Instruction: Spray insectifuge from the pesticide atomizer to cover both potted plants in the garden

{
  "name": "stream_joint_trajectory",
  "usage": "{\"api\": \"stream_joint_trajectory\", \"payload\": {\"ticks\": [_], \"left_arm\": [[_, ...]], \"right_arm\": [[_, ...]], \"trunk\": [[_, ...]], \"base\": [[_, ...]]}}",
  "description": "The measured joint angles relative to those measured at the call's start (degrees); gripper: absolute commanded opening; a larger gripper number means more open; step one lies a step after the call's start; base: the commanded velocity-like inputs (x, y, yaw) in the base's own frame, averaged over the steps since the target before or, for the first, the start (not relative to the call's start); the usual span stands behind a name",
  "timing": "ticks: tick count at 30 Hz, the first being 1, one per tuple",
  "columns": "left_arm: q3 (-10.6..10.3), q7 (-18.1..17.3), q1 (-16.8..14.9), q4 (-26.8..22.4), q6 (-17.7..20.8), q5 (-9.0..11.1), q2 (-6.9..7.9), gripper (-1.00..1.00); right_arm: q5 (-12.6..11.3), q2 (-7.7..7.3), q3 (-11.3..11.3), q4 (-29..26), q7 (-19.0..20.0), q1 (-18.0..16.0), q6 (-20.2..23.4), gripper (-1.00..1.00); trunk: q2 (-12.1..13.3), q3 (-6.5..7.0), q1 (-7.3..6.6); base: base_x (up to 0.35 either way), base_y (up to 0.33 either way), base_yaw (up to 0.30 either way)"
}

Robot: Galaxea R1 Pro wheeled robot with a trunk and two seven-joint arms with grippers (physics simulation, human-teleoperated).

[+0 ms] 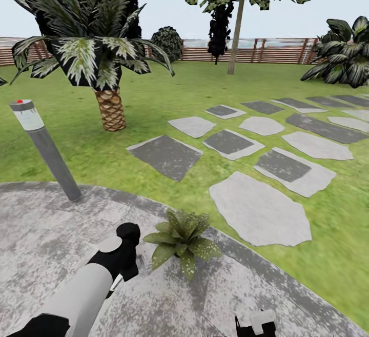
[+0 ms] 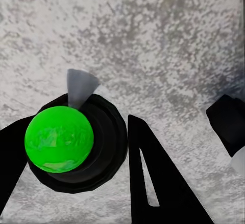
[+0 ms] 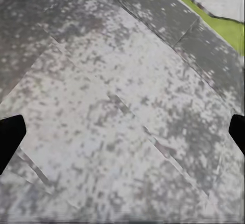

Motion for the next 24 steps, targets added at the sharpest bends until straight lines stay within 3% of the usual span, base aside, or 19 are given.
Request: {"api": "stream_joint_trajectory", "payload": {"ticks": [8, 13, 18, 21, 24], "left_arm": [[-0.33, 0.04, 0.09, 0.05, 0.03, -0.13, -0.36, -1.00], [-0.16, 0.08, 0.10, 0.13, 0.02, -0.09, -0.41, -1.00], [-0.23, 0.16, 0.53, 0.87, -0.08, -0.10, -0.26, -1.00], [-0.22, 0.42, 2.64, 0.96, -0.09, -0.02, -0.16, -1.00], [-0.06, 3.36, 4.53, 1.02, -0.11, 0.41, 0.02, -1.00]], "right_arm": [[0.16, -0.17, -0.05, 0.01, -0.17, -0.01, 0.02, 1.00], [0.02, -0.12, -0.01, 0.01, -0.18, -0.01, 0.00, 1.00], [0.02, -0.12, -0.01, 0.01, -0.18, -0.01, 0.00, 1.00], [0.02, -0.12, -0.02, 0.02, -0.18, -0.01, 0.00, 1.00], [0.02, -0.12, -0.02, 0.02, -0.18, -0.01, 0.00, 1.00]], "trunk": [[0.00, 0.00, -0.03], [0.00, 0.01, -0.03], [0.00, 0.08, 0.00], [0.00, 0.08, 0.00], [0.00, 0.08, 0.00]], "base": [[0.228, 0.211, -0.011], [0.296, 0.037, -0.060], [0.043, 0.001, -0.157], [0.002, 0.000, -0.015], [0.000, 0.000, -0.001]]}}
